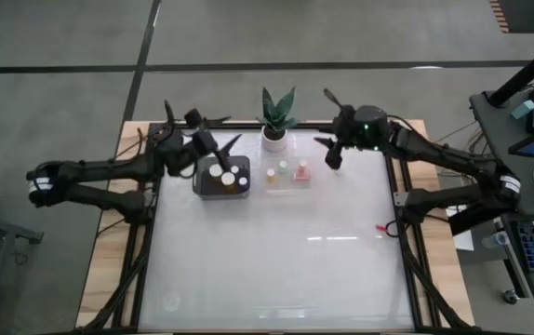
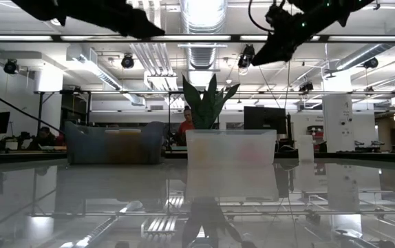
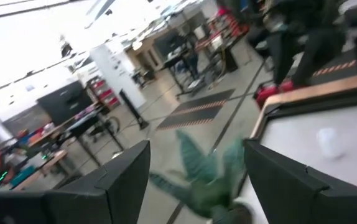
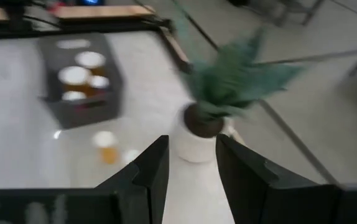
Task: Pick and place medicine bottles into bin by pill shape (circle, oval)
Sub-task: Put the white tablet bottle into the transparent bin
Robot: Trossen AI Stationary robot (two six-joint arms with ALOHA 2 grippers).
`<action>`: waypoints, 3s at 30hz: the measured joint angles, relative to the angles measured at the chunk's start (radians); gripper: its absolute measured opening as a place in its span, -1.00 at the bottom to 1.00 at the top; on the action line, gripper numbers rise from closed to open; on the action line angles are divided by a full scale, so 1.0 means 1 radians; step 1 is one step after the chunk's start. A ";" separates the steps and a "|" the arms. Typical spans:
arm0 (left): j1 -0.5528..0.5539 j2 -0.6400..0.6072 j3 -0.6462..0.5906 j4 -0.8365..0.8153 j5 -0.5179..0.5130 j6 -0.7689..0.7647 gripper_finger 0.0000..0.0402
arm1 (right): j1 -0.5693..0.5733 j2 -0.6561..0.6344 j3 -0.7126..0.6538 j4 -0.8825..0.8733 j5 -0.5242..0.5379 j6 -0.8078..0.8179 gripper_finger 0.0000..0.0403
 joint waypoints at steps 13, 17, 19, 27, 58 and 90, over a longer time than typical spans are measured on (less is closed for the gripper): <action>0.200 0.073 0.023 0.054 0.057 0.052 0.22 | -0.191 0.016 0.000 0.011 -0.008 0.062 -0.39; 0.240 0.076 0.047 0.057 0.132 0.073 0.22 | -0.215 0.016 0.000 -0.013 -0.008 0.110 -0.39; 0.257 0.076 0.050 0.062 0.162 0.093 0.22 | -0.231 0.016 0.000 -0.028 -0.008 0.141 -0.39; 0.332 0.076 0.048 0.110 0.234 0.107 0.22 | -0.293 0.016 0.001 -0.076 -0.011 0.357 -0.39; 0.345 0.076 0.020 0.114 0.254 0.021 0.22 | -0.147 0.135 0.002 -0.534 0.075 0.754 -0.31; 0.345 0.076 0.010 0.106 0.254 -0.026 0.22 | -0.143 0.384 0.001 -0.541 0.143 0.720 -0.27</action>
